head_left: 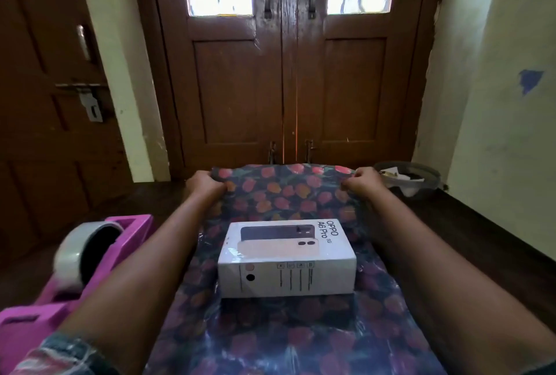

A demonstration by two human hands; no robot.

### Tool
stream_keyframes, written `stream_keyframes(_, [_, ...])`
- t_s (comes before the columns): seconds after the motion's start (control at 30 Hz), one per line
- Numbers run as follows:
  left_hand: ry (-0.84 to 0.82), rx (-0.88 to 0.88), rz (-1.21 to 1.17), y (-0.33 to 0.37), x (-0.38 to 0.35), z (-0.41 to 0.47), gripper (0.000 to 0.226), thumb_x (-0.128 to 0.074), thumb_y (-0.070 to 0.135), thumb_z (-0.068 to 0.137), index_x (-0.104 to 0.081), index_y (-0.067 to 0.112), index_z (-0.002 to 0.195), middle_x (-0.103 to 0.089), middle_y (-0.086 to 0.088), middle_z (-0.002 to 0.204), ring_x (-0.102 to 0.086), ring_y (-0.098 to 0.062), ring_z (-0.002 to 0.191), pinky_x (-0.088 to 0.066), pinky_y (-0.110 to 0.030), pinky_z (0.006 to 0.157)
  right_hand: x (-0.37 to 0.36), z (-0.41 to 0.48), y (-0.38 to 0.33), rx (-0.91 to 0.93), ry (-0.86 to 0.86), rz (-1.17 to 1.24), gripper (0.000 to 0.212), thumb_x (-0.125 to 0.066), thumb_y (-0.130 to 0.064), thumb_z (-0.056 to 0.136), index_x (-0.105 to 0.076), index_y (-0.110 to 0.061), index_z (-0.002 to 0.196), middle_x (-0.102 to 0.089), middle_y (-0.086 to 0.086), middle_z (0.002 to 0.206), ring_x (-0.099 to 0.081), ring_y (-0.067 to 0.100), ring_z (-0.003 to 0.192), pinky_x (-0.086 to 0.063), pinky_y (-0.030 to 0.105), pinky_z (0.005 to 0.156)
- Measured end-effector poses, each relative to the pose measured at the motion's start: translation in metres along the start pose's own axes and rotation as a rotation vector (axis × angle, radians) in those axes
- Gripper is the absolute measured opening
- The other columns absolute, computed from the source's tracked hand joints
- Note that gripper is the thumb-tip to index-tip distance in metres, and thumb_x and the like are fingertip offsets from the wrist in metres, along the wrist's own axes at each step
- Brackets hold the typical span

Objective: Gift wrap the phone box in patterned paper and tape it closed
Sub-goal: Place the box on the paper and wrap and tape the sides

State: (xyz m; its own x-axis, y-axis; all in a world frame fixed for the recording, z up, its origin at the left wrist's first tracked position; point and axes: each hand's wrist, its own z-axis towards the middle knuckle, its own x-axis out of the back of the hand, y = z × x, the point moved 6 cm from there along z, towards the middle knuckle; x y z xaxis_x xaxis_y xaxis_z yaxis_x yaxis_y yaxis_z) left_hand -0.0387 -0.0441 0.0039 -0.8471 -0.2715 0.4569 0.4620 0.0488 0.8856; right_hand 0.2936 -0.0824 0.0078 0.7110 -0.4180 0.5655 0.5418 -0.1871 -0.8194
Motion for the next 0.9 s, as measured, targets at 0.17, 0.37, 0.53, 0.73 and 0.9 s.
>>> stream_keyframes(0.17, [-0.02, -0.086, 0.004, 0.026, 0.041, -0.039, 0.036, -0.079, 0.015, 0.07, -0.066, 0.011, 0.104, -0.068, -0.014, 0.099, -0.066, -0.03, 0.09, -0.055, -0.045, 0.082, 0.036, -0.052, -0.035, 0.224, 0.005, -0.066, 0.027, -0.06, -0.009, 0.084, -0.054, -0.014, 0.111, -0.057, 0.006, 0.101, -0.057, 0.025, 0.1, -0.05, 0.041, 0.087])
stream_keyframes(0.37, [0.033, -0.309, 0.167, 0.049, 0.082, -0.107, 0.007, -0.073, 0.008, 0.078, -0.071, 0.01, 0.084, -0.066, -0.007, 0.093, -0.061, -0.018, 0.09, -0.049, -0.03, 0.075, 0.058, -0.113, -0.038, 0.378, -0.092, -0.078, 0.016, -0.064, -0.013, 0.085, -0.057, -0.014, 0.099, -0.055, 0.001, 0.097, -0.052, 0.015, 0.091, -0.043, 0.028, 0.072])
stream_keyframes(0.53, [0.057, -0.389, 0.436, 0.044, 0.102, -0.146, 0.011, -0.065, 0.01, 0.084, -0.073, 0.017, 0.087, -0.067, 0.0, 0.096, -0.053, -0.008, 0.079, -0.037, -0.018, 0.052, 0.073, -0.143, -0.016, 0.449, -0.069, -0.267, 0.021, -0.071, -0.014, 0.078, -0.058, -0.026, 0.067, -0.063, 0.001, 0.081, -0.061, 0.022, 0.084, -0.047, 0.034, 0.074])
stream_keyframes(0.73, [0.079, -0.447, 0.729, 0.024, 0.098, -0.172, 0.017, -0.059, 0.017, 0.088, -0.072, 0.028, 0.087, -0.069, 0.005, 0.102, -0.062, -0.017, 0.095, -0.048, -0.035, 0.086, 0.07, -0.17, 0.022, 0.41, -0.059, -0.478, 0.02, -0.06, -0.017, 0.083, -0.066, -0.036, 0.081, -0.069, -0.004, 0.1, -0.063, 0.017, 0.091, -0.048, 0.029, 0.075])
stream_keyframes(0.9, [0.016, -0.453, 0.856, 0.004, 0.091, -0.182, 0.014, -0.062, 0.022, 0.084, -0.07, 0.032, 0.079, -0.071, 0.004, 0.098, -0.064, -0.019, 0.092, -0.051, -0.037, 0.084, 0.065, -0.183, 0.036, 0.428, -0.025, -0.552, 0.021, -0.056, -0.029, 0.088, -0.068, -0.036, 0.104, -0.063, -0.003, 0.114, -0.06, 0.02, 0.104, -0.044, 0.029, 0.079])
